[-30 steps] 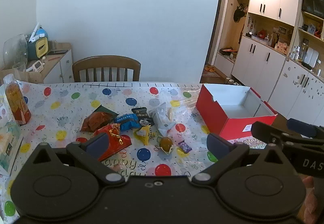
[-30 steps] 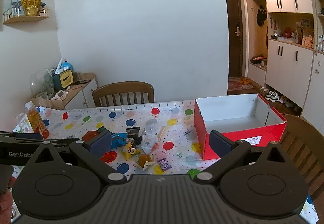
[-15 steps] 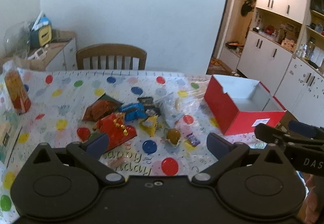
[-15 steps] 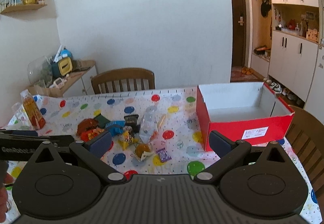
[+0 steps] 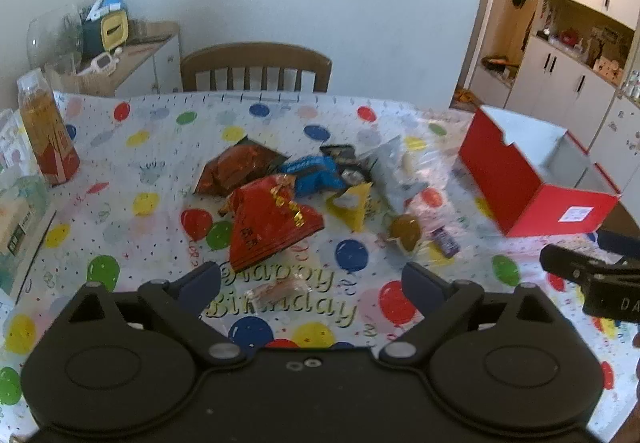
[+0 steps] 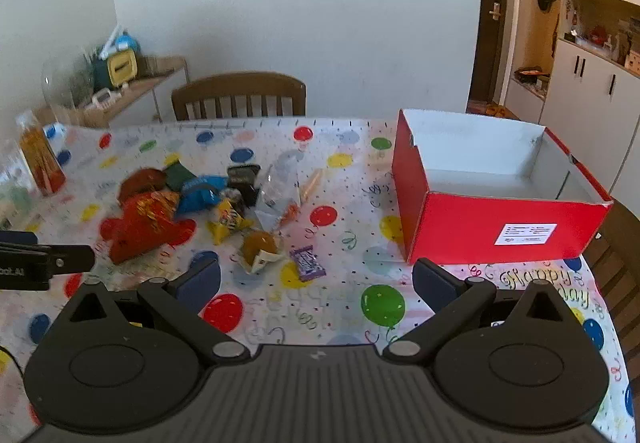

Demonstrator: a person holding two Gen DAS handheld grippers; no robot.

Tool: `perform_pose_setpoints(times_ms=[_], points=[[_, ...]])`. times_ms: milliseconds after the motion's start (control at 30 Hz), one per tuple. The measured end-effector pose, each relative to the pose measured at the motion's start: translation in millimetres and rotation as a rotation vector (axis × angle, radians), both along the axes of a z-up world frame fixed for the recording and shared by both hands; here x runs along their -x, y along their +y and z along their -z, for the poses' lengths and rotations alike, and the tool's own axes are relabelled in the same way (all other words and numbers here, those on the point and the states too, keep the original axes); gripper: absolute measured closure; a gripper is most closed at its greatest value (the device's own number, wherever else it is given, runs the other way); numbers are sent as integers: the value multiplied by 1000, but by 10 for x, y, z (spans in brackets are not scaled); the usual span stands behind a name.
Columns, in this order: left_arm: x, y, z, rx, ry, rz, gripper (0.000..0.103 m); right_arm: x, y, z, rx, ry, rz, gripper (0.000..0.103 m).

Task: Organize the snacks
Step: 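Grasp the small wrapped sweet with the left tool while the right tool grasps the purple candy bar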

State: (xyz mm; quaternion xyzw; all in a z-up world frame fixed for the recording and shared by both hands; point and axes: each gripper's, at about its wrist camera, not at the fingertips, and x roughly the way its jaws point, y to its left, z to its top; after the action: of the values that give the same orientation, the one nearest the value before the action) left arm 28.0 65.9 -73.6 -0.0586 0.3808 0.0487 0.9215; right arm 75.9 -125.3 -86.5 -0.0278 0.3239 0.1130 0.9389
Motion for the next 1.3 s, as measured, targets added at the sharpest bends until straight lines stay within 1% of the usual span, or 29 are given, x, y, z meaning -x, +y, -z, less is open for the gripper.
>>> perform_pose_setpoints(times_ms=[167, 300, 333, 367, 500, 567, 633, 700, 767, 867, 933, 967, 1033, 1133, 1200, 1300], points=[[-132, 104, 211, -3, 44, 9, 11, -274, 38, 182, 23, 21, -42, 0], [-225, 190, 396, -5, 76, 25, 18, -509, 87, 355, 42, 41, -75, 1], [-247, 205, 433, -8, 82, 26, 19, -566, 101, 402, 46, 51, -81, 6], [-270, 222, 469, -11, 93, 24, 22, -620, 121, 442, 55, 64, -85, 8], [-357, 277, 573, -5, 118, 32, 24, -784, 188, 586, 75, 89, -113, 9], [-415, 276, 625, -15, 123, 44, 24, -857, 215, 651, 83, 104, -132, 16], [-476, 277, 681, -13, 136, 50, 26, -937, 231, 732, 93, 129, -131, 22], [-528, 277, 728, -10, 146, 50, 29, -1013, 231, 806, 96, 153, -127, 28], [-561, 263, 753, -17, 145, 55, 32, -1089, 228, 866, 95, 171, -120, 39], [-591, 242, 789, -20, 148, 71, 35, -1153, 244, 895, 87, 181, -131, 41], [-620, 229, 824, -24, 157, 83, 38, -1172, 274, 914, 101, 179, -150, 45], [-631, 230, 839, -23, 163, 86, 41, -1189, 281, 921, 103, 181, -156, 49], [-660, 248, 873, -12, 178, 87, 46, -1210, 288, 924, 100, 185, -166, 50], [-694, 271, 903, -7, 185, 86, 48, -1255, 303, 934, 105, 180, -175, 50], [-719, 281, 911, 1, 189, 89, 53, -1263, 315, 938, 101, 180, -189, 50], [-754, 276, 938, 7, 202, 103, 55, -1263, 354, 957, 116, 178, -208, 55]])
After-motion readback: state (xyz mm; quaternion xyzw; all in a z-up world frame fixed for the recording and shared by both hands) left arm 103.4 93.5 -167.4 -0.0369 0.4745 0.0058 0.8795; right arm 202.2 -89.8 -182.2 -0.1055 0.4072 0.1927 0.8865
